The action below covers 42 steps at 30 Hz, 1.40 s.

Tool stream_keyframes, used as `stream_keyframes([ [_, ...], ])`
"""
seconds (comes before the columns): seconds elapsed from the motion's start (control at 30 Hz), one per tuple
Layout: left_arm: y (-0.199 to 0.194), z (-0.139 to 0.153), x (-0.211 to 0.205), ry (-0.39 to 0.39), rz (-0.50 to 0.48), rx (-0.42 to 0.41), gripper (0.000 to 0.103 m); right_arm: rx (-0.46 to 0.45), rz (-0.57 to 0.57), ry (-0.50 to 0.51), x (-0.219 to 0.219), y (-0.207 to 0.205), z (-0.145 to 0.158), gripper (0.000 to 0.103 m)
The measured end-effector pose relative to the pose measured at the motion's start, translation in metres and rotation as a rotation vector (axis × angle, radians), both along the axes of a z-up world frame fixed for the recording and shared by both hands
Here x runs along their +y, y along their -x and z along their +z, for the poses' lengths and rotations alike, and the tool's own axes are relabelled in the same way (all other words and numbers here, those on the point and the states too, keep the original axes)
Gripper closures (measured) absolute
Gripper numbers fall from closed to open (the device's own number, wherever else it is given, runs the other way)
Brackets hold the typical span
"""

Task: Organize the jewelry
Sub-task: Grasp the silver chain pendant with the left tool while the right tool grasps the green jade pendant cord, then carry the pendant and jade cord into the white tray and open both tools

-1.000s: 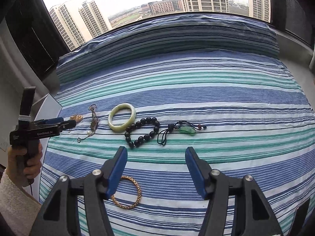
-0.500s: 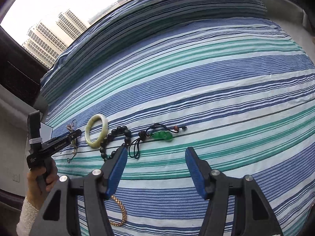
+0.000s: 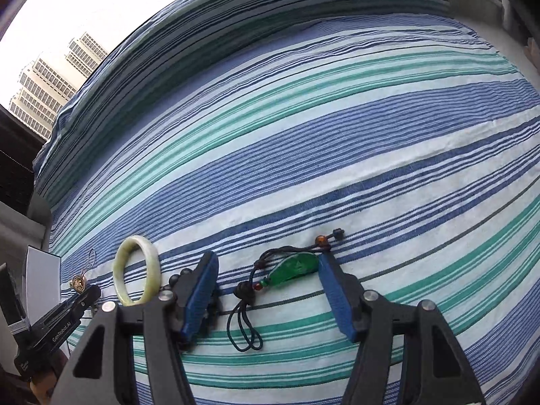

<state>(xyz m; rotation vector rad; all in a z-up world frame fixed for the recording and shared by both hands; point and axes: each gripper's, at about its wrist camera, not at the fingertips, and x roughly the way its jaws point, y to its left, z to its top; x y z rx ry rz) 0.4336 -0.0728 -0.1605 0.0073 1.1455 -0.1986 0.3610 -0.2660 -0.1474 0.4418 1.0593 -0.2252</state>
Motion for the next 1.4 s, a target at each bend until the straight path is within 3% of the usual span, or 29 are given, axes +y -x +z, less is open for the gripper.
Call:
stream_keyframes([
  [0.07,0.005,0.002,0.005,0.006,0.005,0.003,0.084,0.032,0.016,0.072,0.009,-0.006,0.000,0.042],
  [0.17,0.010,0.000,0.013,0.017,0.012,0.007,0.084,0.082,0.041,0.213,0.021,-0.009,-0.002,0.064],
  [0.23,0.014,0.002,0.020,0.029,0.016,0.013,0.084,0.101,0.076,0.276,0.029,-0.011,-0.003,0.068],
  [0.3,0.015,0.005,0.027,0.048,0.017,0.019,0.084,0.108,0.098,0.302,0.033,-0.010,-0.003,0.083],
  [0.4,0.021,0.013,0.038,0.069,0.026,0.014,0.084,0.100,0.129,0.247,0.031,-0.004,-0.001,0.091],
  [0.67,0.038,0.041,0.075,0.144,0.055,-0.008,0.085,-0.014,0.162,0.163,0.026,0.033,0.032,0.091],
  [0.9,0.072,0.079,0.100,0.225,0.098,-0.039,0.085,-0.082,0.255,0.168,0.041,0.069,0.072,0.091],
  [1.2,0.119,0.170,0.141,0.301,0.147,-0.128,0.085,-0.193,0.398,0.155,0.121,0.094,0.135,0.091],
  [1.4,0.166,0.238,0.210,0.318,0.190,-0.201,0.084,-0.270,0.530,0.106,0.197,0.111,0.177,0.091],
])
